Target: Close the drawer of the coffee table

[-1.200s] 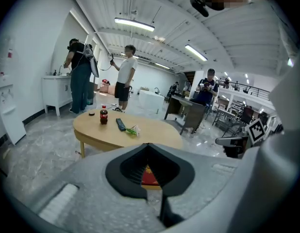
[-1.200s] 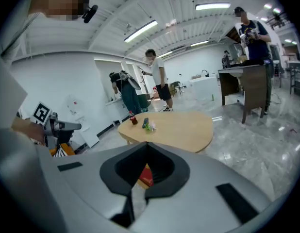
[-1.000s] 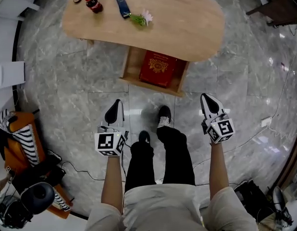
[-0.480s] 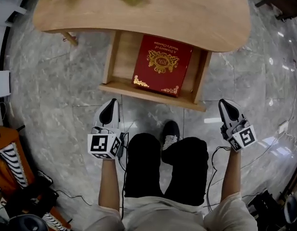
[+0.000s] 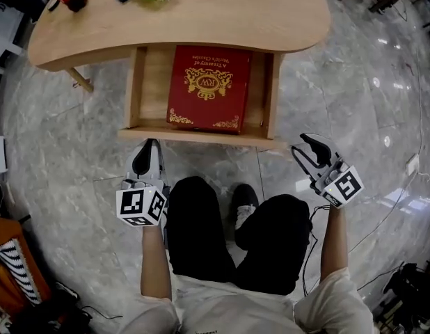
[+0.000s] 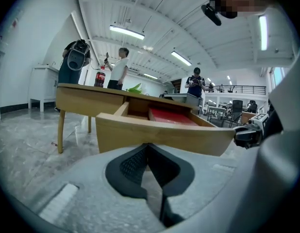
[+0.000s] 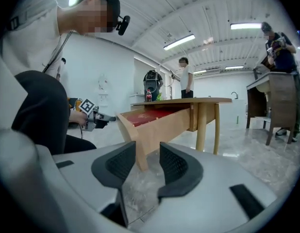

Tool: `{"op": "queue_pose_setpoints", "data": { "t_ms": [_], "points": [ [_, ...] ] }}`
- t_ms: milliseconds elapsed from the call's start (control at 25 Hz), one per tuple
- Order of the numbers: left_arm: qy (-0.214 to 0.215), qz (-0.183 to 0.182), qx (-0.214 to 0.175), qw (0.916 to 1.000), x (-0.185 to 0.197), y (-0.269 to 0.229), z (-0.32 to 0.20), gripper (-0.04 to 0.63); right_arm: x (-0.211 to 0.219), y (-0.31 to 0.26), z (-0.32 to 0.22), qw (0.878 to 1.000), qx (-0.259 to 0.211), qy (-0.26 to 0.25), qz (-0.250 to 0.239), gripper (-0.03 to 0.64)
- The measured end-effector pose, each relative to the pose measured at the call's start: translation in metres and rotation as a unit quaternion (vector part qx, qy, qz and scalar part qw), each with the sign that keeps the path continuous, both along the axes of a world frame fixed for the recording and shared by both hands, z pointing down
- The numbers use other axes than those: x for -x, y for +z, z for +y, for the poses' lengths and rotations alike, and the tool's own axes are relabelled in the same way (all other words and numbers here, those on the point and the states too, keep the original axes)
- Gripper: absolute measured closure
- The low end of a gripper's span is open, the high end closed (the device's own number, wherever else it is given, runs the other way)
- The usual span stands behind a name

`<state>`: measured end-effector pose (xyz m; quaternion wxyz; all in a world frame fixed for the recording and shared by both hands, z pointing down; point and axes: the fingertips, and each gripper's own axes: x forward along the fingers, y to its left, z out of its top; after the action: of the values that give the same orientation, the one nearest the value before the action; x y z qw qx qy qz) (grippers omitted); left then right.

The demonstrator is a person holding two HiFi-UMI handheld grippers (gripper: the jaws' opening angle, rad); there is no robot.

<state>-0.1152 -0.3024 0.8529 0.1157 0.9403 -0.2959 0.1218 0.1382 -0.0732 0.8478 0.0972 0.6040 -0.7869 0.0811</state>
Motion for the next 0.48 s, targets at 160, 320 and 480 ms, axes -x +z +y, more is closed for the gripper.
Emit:
{"op": "queue_pose_setpoints", "data": {
  "t_ms": [160,320,480],
  "points": [
    [0.0,-0.003,0.009,1.0,0.0,-0.011,0.002,0.586,0.012,-0.008,-0.006,0.999,0.016,-0.013,0.048,0.439],
    [0.01,0.014,0.001,0.9999,-0.001,-0.02,0.009,0.586,0.025,-0.007,-0.004,0.996,0.033,-0.04,0.071,0.435],
    [0.027,0.024,-0.003,0.9993,-0.004,-0.022,0.017,0.586,0.03,-0.003,-0.01,0.995,0.043,-0.032,0.087,0.434]
  ]
}}
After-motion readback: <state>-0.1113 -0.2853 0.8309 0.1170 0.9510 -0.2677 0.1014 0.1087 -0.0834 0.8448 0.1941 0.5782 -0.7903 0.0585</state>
